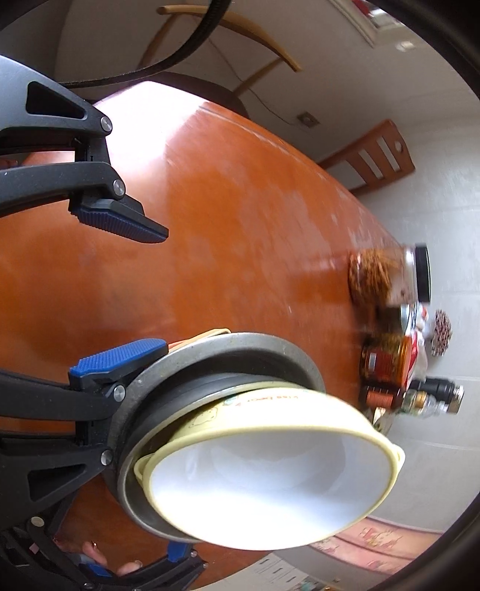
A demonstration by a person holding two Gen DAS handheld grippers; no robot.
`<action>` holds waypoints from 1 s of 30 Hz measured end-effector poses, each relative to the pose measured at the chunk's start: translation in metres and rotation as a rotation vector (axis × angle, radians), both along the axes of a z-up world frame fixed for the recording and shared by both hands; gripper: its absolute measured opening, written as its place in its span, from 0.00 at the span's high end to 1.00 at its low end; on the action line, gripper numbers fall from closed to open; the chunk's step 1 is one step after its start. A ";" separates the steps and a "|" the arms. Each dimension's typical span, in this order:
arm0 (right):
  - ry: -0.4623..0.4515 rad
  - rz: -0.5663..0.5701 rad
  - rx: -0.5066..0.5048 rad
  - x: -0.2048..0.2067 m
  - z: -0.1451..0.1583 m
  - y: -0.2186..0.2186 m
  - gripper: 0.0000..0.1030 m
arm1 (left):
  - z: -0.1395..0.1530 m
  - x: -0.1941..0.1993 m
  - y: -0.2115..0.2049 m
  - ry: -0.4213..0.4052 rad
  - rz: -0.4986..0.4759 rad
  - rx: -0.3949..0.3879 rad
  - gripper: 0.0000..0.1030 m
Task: Organize plates and bowls
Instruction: 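Lower the nested bowls onto the plate stack and open the left gripper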
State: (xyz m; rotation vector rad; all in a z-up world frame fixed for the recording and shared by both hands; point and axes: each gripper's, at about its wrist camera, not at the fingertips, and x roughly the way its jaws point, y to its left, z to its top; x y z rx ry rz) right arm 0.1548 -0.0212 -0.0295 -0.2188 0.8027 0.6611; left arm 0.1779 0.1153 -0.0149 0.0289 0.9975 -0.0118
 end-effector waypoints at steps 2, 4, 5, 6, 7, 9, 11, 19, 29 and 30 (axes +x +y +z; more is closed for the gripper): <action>-0.011 -0.008 0.000 0.003 0.001 -0.010 0.02 | 0.000 0.008 -0.013 0.000 -0.020 0.008 0.48; -0.018 -0.013 0.002 0.007 0.002 -0.019 0.02 | 0.000 0.017 -0.025 0.009 -0.047 -0.010 0.48; -0.021 -0.024 0.003 0.009 0.001 -0.024 0.02 | -0.001 0.021 -0.030 0.012 -0.057 -0.017 0.48; -0.025 -0.041 -0.005 0.013 0.000 -0.027 0.02 | -0.001 0.025 -0.035 0.013 -0.066 -0.019 0.48; -0.029 -0.060 -0.016 0.015 0.000 -0.032 0.02 | -0.001 0.028 -0.040 0.013 -0.075 -0.017 0.48; -0.030 -0.087 -0.026 0.019 0.000 -0.041 0.02 | -0.001 0.036 -0.051 0.017 -0.093 -0.015 0.48; -0.025 -0.119 -0.019 0.025 0.001 -0.051 0.02 | -0.002 0.044 -0.062 0.019 -0.107 -0.018 0.48; 0.013 -0.193 -0.010 0.036 -0.002 -0.084 0.02 | -0.006 0.062 -0.082 0.016 -0.126 -0.039 0.47; 0.029 -0.254 0.001 0.035 -0.004 -0.099 0.02 | -0.016 0.049 -0.077 0.046 -0.093 -0.034 0.47; 0.027 -0.260 -0.004 0.036 -0.004 -0.100 0.02 | -0.015 0.045 -0.076 0.044 -0.089 -0.039 0.47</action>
